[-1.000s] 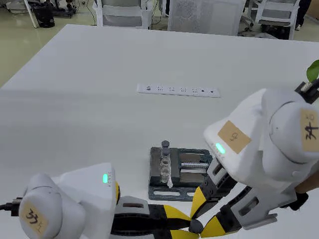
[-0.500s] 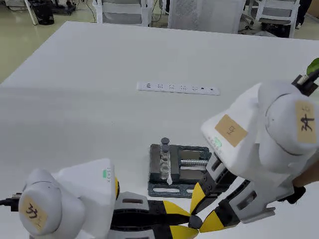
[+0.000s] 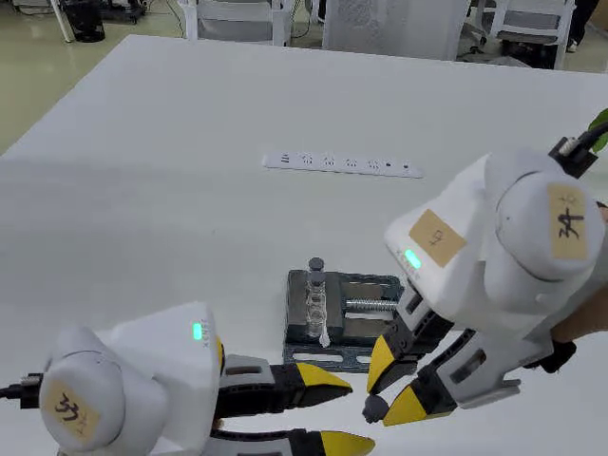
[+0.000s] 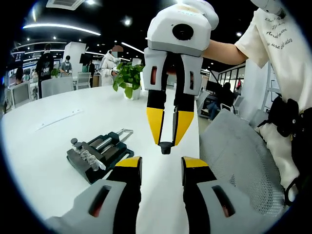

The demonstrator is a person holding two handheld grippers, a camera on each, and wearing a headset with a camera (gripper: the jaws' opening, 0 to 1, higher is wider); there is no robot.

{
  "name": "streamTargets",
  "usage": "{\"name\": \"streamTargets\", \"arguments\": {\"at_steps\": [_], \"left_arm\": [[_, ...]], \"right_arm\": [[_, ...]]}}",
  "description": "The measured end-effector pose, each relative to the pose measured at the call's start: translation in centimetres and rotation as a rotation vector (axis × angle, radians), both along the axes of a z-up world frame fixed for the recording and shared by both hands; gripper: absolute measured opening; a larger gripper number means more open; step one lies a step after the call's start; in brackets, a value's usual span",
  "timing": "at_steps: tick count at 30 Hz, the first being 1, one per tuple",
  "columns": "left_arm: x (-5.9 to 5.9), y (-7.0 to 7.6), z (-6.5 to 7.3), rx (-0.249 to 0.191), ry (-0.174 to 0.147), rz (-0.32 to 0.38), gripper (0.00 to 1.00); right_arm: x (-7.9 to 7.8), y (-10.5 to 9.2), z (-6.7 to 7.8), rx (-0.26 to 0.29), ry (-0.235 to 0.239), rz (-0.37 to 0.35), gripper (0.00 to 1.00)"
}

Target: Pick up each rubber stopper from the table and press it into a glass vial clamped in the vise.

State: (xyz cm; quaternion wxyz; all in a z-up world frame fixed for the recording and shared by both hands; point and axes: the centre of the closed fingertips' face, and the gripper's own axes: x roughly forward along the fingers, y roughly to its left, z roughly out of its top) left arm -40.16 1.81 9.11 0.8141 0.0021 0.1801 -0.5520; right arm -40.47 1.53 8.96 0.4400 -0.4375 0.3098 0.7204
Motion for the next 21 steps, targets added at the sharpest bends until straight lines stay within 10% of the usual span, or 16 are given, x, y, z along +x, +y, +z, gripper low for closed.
{"name": "streamTargets", "arguments": {"at_steps": [14,21], "left_arm": [[2.5,3.0,-2.1,0.059,0.01,0.188,0.99],[3.0,4.2,-2.2,0.069,0.015,0.226,0.99]], "right_arm": [[1.5,-0.2,-0.6,-0.029,-0.006,-0.015,0.07],[2.3,0.0,-0.6,-0.034,-0.014,-0.016,0.07]]}}
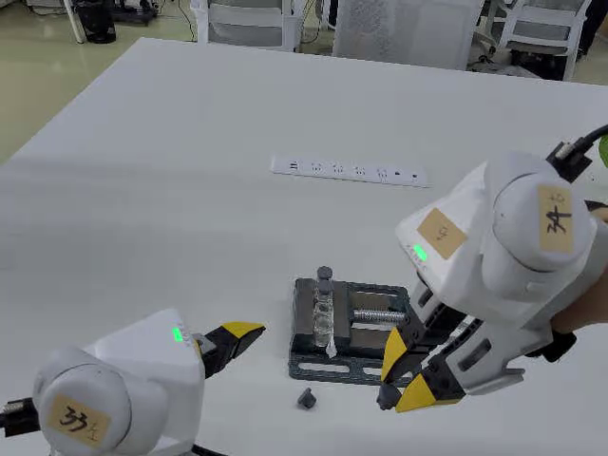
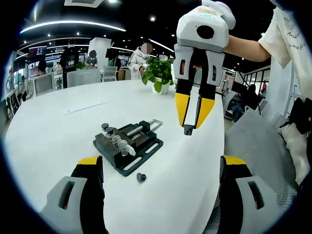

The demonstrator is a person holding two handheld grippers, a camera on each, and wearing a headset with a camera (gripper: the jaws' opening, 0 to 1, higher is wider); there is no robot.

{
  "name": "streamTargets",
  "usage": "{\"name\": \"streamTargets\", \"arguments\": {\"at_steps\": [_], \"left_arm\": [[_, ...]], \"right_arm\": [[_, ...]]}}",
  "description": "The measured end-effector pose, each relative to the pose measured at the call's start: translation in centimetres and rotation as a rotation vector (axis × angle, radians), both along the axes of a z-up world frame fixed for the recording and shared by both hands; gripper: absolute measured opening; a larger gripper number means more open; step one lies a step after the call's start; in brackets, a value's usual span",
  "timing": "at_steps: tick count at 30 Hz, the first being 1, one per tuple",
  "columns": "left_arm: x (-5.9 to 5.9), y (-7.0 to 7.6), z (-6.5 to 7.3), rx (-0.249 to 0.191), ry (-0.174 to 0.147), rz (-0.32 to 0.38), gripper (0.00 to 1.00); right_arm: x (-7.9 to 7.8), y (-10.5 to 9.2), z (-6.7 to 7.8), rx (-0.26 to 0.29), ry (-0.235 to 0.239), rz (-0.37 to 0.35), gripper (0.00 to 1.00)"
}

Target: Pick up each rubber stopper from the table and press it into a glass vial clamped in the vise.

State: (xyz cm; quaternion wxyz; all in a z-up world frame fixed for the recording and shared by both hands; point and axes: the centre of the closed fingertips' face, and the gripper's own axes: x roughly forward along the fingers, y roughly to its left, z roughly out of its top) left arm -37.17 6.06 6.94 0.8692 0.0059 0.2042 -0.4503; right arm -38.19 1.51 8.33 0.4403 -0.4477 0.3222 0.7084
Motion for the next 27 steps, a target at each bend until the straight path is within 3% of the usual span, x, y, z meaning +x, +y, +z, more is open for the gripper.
{"name": "streamTargets", "arguments": {"at_steps": [4,6,11,16,20,27], "left_arm": [[0.0,0.7,-0.5,-0.003,0.017,0.022,0.99],[-0.1,1.1,-0.9,0.016,0.021,0.023,0.99],[-0.1,2.0,-1.2,0.022,0.035,0.043,0.99],[0.1,2.6,-1.1,0.019,0.031,0.067,0.99],[0.4,2.9,-1.0,0.007,0.029,0.084,0.99],[0.7,3.7,-0.9,0.001,0.024,0.113,0.99]], "right_arm": [[1.2,0.3,-0.1,0.0,-0.021,0.005,0.07],[1.8,0.4,-0.2,-0.002,-0.029,0.006,0.07],[4.4,0.9,-0.5,-0.012,-0.088,0.021,0.07],[6.8,1.8,-0.9,-0.023,-0.137,0.049,0.07],[8.1,2.7,-1.0,-0.022,-0.169,0.075,0.07],[9.8,3.8,-2.4,-0.05,-0.209,0.11,0.06]]}}
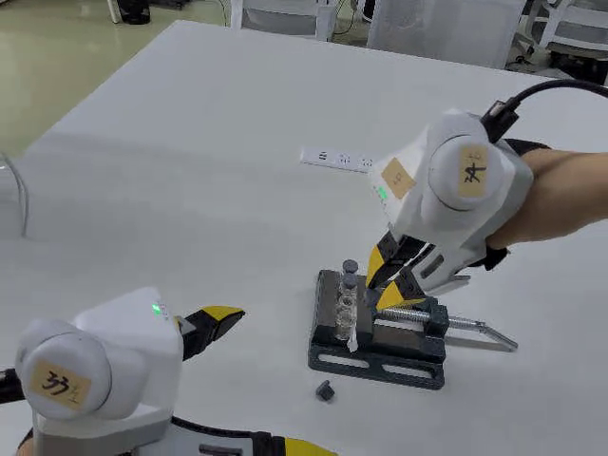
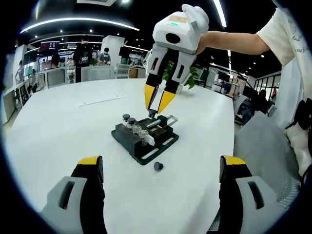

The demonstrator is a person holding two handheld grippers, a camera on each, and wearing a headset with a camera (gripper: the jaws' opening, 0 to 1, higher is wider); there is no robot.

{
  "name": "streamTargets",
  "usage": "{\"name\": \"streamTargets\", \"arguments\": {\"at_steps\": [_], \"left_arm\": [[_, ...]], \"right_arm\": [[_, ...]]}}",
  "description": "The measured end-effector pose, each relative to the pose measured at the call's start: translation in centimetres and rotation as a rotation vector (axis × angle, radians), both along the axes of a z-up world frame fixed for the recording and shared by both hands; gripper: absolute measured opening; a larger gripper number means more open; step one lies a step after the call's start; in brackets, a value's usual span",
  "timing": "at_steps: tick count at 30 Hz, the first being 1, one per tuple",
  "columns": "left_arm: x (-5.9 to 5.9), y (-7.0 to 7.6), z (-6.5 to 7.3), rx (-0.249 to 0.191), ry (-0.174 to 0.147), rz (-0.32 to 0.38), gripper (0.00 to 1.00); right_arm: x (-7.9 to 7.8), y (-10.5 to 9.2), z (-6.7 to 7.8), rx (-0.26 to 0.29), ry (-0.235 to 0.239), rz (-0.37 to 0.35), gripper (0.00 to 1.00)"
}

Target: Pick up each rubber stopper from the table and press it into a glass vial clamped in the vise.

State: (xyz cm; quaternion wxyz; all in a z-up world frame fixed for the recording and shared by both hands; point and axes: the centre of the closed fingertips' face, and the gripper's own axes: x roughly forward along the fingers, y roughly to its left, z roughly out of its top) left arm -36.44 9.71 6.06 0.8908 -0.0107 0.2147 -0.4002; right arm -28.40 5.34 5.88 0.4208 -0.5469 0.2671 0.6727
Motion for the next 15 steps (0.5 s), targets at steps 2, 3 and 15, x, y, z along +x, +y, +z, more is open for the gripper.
{"name": "streamTargets", "arguments": {"at_steps": [2,3,15], "left_arm": [[0.0,0.2,0.0,-0.002,0.0,0.009,0.99],[0.0,0.3,-0.1,-0.005,0.001,0.013,0.99],[-0.3,1.0,-0.9,-0.024,0.018,0.052,0.99]], "right_arm": [[0.4,0.3,-0.5,-0.008,-0.001,0.007,0.06],[0.6,0.4,-0.6,-0.011,-0.001,0.007,0.06],[2.7,0.9,-2.1,-0.062,-0.005,0.031,0.06]]}}
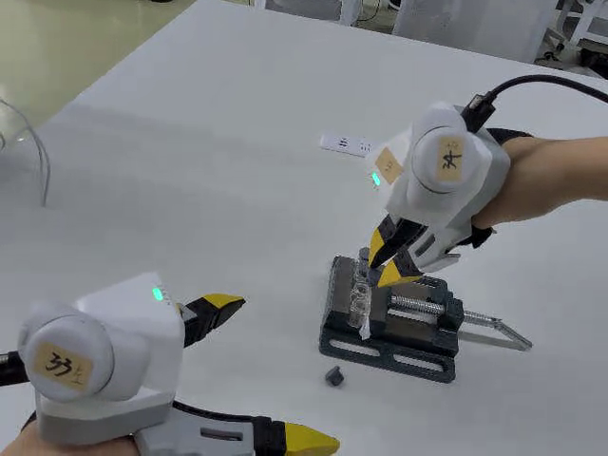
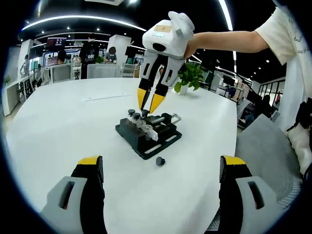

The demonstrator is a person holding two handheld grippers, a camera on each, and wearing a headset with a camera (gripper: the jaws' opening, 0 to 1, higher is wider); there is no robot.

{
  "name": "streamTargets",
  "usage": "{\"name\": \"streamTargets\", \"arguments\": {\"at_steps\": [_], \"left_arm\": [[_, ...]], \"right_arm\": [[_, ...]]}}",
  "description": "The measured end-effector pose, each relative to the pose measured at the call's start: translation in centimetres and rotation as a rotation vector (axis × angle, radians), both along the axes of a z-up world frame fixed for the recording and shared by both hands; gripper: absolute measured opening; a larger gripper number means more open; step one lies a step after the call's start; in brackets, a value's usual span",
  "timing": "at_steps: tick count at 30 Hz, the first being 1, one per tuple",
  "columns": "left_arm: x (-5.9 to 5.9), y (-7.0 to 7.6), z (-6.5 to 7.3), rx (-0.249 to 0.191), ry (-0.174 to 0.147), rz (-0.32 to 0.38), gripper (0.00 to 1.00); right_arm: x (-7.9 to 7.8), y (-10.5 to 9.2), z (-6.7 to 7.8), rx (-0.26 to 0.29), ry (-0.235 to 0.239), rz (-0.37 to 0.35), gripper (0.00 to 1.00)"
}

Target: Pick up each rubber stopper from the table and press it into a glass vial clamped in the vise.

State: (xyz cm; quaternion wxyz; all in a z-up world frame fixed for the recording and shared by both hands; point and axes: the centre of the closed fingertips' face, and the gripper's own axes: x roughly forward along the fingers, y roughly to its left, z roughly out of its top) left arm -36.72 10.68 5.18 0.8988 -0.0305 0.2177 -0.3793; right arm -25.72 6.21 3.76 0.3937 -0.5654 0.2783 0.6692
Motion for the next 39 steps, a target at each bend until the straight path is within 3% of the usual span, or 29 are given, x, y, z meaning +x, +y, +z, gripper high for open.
{"name": "streamTargets", "arguments": {"at_steps": [6,25,34,39], "left_arm": [[0.1,0.4,0.0,-0.005,0.002,0.011,0.99],[-0.1,0.7,0.0,-0.018,0.017,0.019,0.98],[-0.2,0.6,0.0,-0.021,0.02,0.015,0.98],[-0.2,0.5,0.1,-0.022,0.018,0.015,0.98]], "right_arm": [[-0.1,0.3,-0.4,-0.017,0.025,-0.011,0.06],[-0.3,0.3,-1.0,-0.072,0.039,0.002,0.06],[-0.4,0.6,-1.1,-0.099,0.022,-0.008,0.06],[-0.4,0.6,-1.1,-0.115,0.012,-0.049,0.05]]}}
